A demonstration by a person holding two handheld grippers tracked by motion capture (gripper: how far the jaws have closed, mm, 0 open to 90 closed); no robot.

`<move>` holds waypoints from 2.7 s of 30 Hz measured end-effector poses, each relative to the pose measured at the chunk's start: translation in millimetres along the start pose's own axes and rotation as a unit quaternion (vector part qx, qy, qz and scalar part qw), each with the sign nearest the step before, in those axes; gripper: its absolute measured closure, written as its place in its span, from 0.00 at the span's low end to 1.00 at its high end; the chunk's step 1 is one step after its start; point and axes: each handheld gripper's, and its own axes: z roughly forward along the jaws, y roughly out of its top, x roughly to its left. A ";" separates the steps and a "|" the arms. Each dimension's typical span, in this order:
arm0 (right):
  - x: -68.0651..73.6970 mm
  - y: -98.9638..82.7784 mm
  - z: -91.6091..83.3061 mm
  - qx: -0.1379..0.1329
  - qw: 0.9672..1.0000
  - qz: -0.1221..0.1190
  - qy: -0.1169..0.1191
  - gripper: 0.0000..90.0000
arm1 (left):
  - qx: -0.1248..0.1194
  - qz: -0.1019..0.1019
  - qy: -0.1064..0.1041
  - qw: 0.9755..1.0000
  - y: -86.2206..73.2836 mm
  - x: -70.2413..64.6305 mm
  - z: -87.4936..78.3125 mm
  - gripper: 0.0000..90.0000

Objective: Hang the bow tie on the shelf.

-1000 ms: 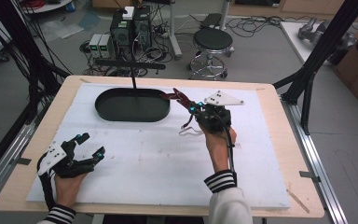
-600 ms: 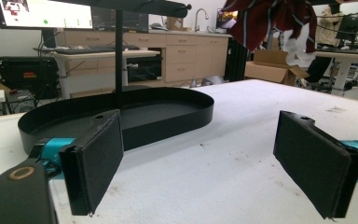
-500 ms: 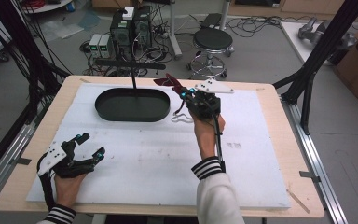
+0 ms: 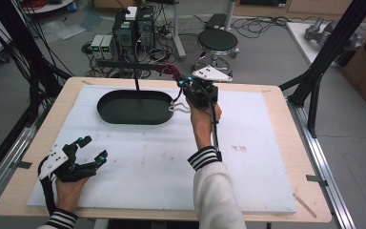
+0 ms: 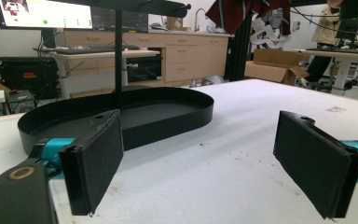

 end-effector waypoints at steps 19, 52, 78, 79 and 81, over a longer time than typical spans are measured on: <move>3.3 21.8 28.3 -0.020 1.000 -0.008 0.009 0.99 | -0.001 -0.005 -0.002 1.000 -0.1 1.0 -0.3 0.18; 1.6 34.3 97.1 -0.036 0.999 -0.006 0.027 0.99 | -0.002 -0.004 -0.002 1.000 -0.1 0.9 -0.1 0.18; -5.0 42.6 112.0 -0.057 0.998 -0.002 0.026 0.99 | 0.000 -0.007 -0.003 1.000 0.0 2.0 -0.2 0.18; -5.3 41.5 112.9 -0.057 0.998 0.004 0.027 0.98 | 0.000 -0.007 -0.003 1.000 0.0 1.8 -0.2 0.18; -3.8 39.5 115.4 -0.050 0.998 0.007 0.028 0.98 | 0.000 -0.007 -0.004 1.000 -0.1 1.5 -0.2 0.18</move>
